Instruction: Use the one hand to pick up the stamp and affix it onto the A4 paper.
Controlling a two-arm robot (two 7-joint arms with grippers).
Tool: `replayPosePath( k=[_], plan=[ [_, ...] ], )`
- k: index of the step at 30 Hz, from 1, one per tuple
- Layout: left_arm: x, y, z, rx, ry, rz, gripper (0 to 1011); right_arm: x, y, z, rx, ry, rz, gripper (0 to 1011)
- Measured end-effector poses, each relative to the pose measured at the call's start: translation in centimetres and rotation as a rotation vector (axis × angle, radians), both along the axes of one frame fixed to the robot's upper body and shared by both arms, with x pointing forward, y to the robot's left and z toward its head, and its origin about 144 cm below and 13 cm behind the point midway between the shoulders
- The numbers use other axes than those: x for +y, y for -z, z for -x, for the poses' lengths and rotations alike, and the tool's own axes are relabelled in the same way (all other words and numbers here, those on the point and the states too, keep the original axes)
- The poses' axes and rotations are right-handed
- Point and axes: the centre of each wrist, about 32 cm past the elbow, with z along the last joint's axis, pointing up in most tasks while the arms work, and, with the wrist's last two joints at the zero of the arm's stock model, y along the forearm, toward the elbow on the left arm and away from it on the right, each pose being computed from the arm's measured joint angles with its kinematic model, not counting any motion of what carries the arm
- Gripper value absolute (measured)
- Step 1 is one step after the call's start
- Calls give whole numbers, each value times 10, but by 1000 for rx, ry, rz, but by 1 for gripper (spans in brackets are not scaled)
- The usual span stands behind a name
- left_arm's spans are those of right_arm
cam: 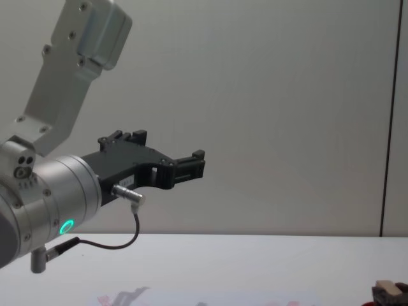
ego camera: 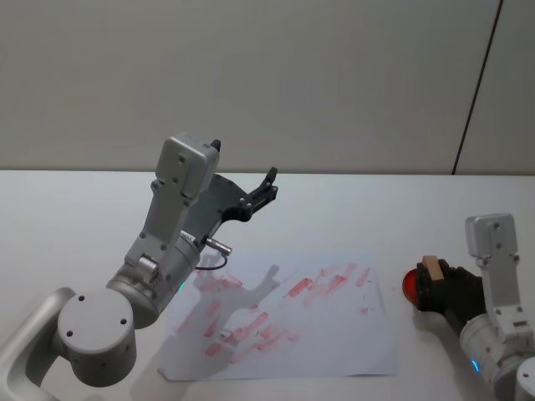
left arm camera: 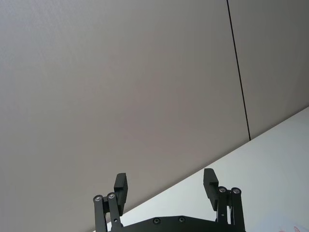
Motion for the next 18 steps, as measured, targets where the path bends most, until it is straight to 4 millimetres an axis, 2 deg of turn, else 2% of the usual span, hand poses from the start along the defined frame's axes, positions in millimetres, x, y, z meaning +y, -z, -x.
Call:
replayPosePath(
  k=[4, 18],
  plan=[
    [0, 0, 0, 0, 0, 0, 1002, 0, 0, 0, 0, 0, 0, 225],
    [0, 0, 0, 0, 0, 0, 1003, 0, -3, -1, -50, -22, 0, 217]
  ],
)
